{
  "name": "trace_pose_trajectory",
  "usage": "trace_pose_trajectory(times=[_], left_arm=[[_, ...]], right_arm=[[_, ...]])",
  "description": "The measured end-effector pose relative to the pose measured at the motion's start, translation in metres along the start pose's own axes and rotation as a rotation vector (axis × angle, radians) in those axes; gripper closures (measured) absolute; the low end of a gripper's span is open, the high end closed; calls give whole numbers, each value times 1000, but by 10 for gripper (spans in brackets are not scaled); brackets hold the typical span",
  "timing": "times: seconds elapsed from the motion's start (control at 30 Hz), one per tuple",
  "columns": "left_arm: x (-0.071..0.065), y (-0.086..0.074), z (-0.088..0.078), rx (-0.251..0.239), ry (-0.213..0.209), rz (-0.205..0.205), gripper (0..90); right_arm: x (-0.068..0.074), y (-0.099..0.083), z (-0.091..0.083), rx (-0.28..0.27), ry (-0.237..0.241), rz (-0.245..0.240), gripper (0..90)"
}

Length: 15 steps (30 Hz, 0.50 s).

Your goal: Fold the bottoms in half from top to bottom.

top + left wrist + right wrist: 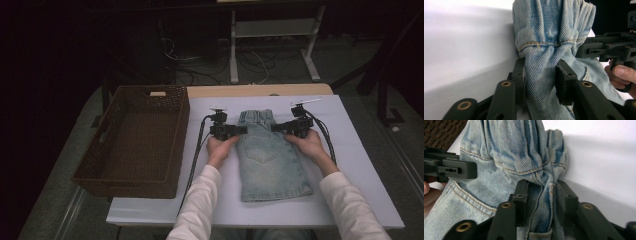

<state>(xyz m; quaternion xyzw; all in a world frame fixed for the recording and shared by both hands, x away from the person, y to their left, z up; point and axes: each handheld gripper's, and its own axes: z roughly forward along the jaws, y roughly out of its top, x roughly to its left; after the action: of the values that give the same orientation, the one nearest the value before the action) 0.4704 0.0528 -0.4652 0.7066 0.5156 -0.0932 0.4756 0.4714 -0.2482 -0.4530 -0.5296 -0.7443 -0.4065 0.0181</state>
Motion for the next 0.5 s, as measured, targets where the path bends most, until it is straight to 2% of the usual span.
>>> trace_pose_trajectory(times=[0.1,0.17,0.4,0.5], left_arm=[[2,1,-1,7,-17,-5,706],[1,1,-2,6,-18,6,732],[-3,6,-4,19,-30,45,771],[-7,12,-6,22,-35,75,775]], right_arm=[[4,-1,-2,-13,-34,-6,767],[4,-1,-5,-25,-35,-17,783],[-4,0,-13,-54,42,23,802],[-6,2,-17,-70,49,28,804]])
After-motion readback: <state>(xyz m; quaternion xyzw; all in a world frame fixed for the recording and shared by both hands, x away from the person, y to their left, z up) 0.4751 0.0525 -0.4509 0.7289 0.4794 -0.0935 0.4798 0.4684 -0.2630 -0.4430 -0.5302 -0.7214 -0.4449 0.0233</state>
